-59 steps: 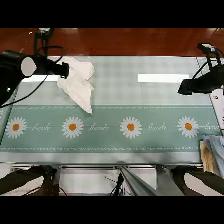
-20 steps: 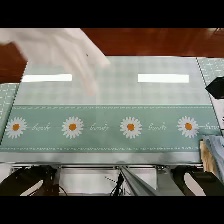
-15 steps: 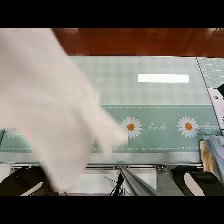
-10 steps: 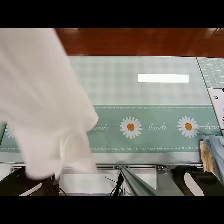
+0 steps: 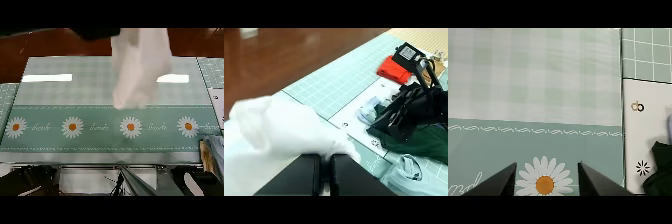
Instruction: Fold the shirts.
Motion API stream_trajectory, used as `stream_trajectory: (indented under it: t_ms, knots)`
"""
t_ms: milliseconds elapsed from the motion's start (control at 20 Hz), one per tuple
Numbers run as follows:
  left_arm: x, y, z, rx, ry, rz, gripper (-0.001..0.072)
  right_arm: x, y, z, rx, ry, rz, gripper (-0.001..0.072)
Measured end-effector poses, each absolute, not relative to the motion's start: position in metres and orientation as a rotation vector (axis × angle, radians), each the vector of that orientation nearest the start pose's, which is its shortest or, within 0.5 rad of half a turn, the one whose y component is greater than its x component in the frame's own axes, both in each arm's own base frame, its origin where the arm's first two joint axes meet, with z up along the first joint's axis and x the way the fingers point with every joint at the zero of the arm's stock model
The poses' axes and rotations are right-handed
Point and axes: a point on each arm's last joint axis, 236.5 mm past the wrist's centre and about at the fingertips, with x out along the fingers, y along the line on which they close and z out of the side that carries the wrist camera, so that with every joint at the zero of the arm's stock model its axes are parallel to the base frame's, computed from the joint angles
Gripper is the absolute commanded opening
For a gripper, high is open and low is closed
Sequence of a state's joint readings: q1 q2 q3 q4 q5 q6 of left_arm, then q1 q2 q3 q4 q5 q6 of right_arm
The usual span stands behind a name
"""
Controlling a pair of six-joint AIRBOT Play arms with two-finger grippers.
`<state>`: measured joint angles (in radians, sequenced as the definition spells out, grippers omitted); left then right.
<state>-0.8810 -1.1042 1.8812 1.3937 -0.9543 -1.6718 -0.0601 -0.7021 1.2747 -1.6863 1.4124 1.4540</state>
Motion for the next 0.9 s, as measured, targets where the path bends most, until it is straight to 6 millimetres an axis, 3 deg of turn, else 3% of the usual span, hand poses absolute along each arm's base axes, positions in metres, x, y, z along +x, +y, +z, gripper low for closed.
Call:
stream_trajectory:
  t_ms: [150,250,400,650,750,800,850,900]
  knots:
    - [0.236,-0.35,0.411,-0.079,0.345,-1.009,0.0025,0.274,-0.043,0.223,-0.149,0.845,-0.106,0.0443]
    - [0.239,-0.352,0.375,-0.009,0.451,-0.988,0.0025,0.275,-0.042,0.222,-0.146,0.844,-0.101,0.0443]
    - [0.243,-0.355,0.297,0.095,0.648,-0.948,0.0025,0.275,-0.04,0.222,-0.14,0.843,-0.093,0.0443]
    - [0.234,-0.334,0.131,0.251,1.021,-0.84,0.0025,0.276,-0.029,0.222,-0.115,0.839,-0.054,0.0443]
    - [0.24,-0.318,0.086,0.253,1.095,-0.783,0.0026,0.277,-0.022,0.222,-0.097,0.836,-0.026,0.0444]
    - [0.246,-0.31,0.074,0.244,1.112,-0.754,0.003,0.277,-0.019,0.222,-0.09,0.835,-0.016,0.0458]
    - [0.255,-0.301,0.066,0.224,1.117,-0.721,0.0153,0.278,-0.016,0.221,-0.082,0.834,-0.004,0.051]
    - [0.264,-0.291,0.062,0.209,1.126,-0.689,0.0426,0.278,-0.014,0.22,-0.077,0.837,0.004,0.0548]
